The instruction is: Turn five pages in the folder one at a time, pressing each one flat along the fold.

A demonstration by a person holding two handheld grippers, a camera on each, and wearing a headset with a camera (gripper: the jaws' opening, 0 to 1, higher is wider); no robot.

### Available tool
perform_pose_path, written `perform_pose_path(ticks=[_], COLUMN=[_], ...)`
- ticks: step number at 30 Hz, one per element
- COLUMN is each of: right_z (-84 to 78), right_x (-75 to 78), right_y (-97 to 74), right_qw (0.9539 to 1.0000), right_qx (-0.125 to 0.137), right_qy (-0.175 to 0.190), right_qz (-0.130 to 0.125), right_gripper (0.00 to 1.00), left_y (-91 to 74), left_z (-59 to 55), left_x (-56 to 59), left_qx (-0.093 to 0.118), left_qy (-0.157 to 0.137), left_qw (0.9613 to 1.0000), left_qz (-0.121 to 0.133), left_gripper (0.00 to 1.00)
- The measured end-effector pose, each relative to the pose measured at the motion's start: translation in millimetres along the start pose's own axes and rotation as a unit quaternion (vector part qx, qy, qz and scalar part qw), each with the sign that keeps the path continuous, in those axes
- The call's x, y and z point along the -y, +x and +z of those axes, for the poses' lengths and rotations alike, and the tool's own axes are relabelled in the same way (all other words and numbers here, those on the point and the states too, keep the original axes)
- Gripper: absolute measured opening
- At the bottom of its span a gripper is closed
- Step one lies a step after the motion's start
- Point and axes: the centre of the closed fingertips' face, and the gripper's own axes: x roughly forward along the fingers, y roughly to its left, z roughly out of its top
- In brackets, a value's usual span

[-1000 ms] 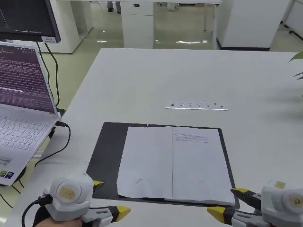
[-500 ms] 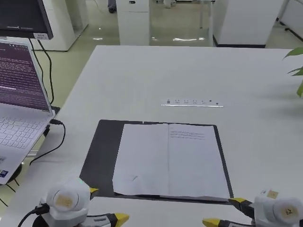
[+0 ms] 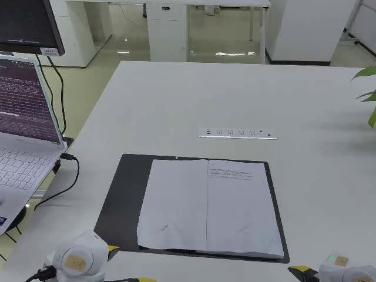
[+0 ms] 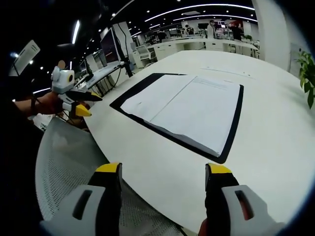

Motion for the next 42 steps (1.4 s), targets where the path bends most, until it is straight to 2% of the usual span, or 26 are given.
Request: perform_pose_path(ticks=[9, 11, 14, 21, 29, 35, 42], right_z=[-3.3, -4.2, -6.1, -6.4, -12.6, -9.8, -8.3], right_x=[5.4, 4.9, 4.5, 6.5, 5.2, 7.5, 7.1], right_y=[-6.4, -7.9, -9.8, -13.8, -12.6, -13.5, -14.9], right_qw=[1.0, 0.9999, 0.9998, 0.9986, 0.9986, 0.9988, 0.9984], right_qx=[-0.001, -0.001, 0.0, 0.019, 0.013, 0.012, 0.014], right_qy=[0.008, 0.011, 0.019, 0.05, 0.051, 0.046, 0.054], right_qz=[0.0, 0.002, 0.005, -0.001, 0.007, 0.009, 0.012], right_gripper=[0.69, 0.67, 0.61, 0.63, 0.63, 0.63, 0.62], left_y=[9.1, 10.3, 12.9, 17.4, 25.0, 37.0, 50.3], left_z=[13.9, 18.3, 22.7, 28.3, 49.1, 57.8, 61.6], left_x=[13.5, 15.8, 15.1, 17.3, 19.2, 27.8, 42.6], left_qx=[0.003, 0.002, 0.002, -0.016, -0.018, -0.026, -0.039], left_qy=[0.014, 0.016, 0.013, 0.026, 0.033, 0.038, 0.041], left_qw=[0.9997, 0.9996, 0.9996, 0.9991, 0.9986, 0.9979, 0.9969], left_qz=[-0.02, -0.023, -0.023, -0.031, -0.036, -0.045, -0.054], left_gripper=[0.64, 0.6, 0.61, 0.64, 0.65, 0.66, 0.67])
